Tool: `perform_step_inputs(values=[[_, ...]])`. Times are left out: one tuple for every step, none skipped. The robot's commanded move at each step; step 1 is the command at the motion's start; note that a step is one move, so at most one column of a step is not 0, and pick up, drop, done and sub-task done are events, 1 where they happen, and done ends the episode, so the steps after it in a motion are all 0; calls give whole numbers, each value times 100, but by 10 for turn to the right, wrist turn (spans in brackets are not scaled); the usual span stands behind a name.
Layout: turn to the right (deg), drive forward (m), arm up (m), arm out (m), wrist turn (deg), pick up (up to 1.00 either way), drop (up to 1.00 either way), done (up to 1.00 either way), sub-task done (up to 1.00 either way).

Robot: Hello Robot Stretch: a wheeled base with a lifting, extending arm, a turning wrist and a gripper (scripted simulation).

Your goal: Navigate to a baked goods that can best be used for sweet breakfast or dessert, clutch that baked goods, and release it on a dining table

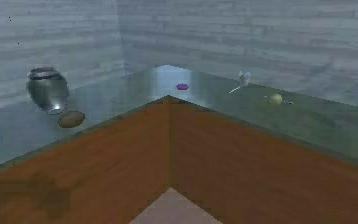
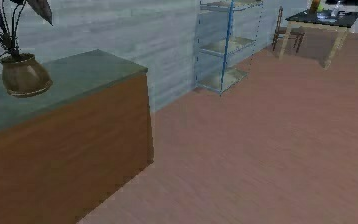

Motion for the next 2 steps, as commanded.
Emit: perform_step_inputs(values=[[210, 0, 0, 0, 0, 0, 0, 0, 0], [0, 35, 0, 0, 0, 0, 0, 0, 0]])
